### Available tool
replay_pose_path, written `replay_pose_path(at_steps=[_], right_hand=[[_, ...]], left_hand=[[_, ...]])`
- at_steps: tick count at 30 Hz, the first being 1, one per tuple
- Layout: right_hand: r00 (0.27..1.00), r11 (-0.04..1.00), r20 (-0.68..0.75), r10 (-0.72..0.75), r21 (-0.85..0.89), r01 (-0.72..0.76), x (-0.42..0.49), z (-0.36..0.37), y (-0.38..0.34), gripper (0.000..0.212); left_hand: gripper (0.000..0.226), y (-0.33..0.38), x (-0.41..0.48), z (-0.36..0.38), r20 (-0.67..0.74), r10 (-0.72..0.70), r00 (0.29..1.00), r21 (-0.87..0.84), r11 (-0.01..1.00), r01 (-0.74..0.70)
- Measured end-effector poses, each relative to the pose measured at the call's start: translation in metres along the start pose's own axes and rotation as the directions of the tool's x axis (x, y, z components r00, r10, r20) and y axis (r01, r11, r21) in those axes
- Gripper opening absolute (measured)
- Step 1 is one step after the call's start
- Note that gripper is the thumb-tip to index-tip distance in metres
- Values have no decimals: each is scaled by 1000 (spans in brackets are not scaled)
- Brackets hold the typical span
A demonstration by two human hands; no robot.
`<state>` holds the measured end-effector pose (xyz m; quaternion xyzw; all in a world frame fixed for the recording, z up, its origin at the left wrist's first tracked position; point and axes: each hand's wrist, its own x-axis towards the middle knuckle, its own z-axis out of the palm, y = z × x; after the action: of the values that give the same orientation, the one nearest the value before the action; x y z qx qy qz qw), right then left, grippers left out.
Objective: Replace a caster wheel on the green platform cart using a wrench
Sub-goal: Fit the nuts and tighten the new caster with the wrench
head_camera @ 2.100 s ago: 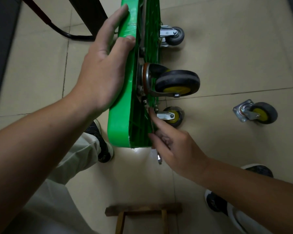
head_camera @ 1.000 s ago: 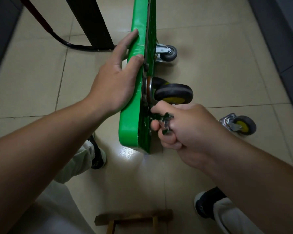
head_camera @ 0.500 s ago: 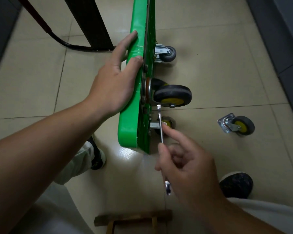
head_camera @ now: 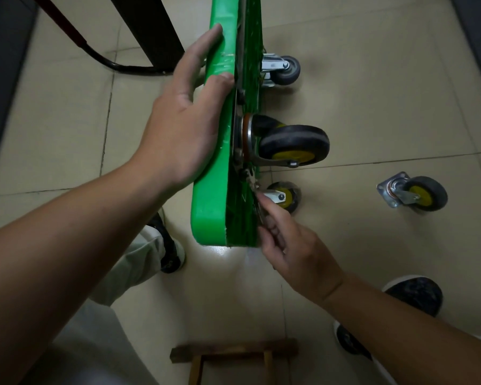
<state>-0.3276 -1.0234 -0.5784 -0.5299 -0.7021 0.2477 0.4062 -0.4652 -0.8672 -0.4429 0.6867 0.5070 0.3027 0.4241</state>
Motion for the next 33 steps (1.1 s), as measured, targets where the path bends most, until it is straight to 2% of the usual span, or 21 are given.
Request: replay_pose_path(at_steps=[6, 10, 16, 24, 27, 33], right_hand=[[1000, 999, -24, 19, 32, -18, -1, 17, 11, 56], [995, 998, -79, -66, -22, 64, 6, 29, 28, 54], [977, 968, -104, -185, -193, 163, 11, 38, 56, 69], [956, 962, -209, -206, -224, 158, 14, 41, 55, 67], [960, 974, -220, -173, -185, 133, 14, 39, 50, 61], [990, 999, -133, -46, 13, 48, 9, 25, 33, 50]], left_hand=[[51, 1, 1, -1, 0, 8, 1000, -4, 1000, -8], [52, 1, 0, -1, 7, 13, 1000, -2, 1000, -13], [52, 1, 0, -2, 0, 12, 1000, -2, 1000, -12], [56, 2, 0, -1, -22, 11, 1000, -17, 1000, -12], [53, 2, -1, -1, -22, 14, 1000, -12, 1000, -14], [53, 0, 0, -1, -27, 15, 1000, 5, 1000, -15]])
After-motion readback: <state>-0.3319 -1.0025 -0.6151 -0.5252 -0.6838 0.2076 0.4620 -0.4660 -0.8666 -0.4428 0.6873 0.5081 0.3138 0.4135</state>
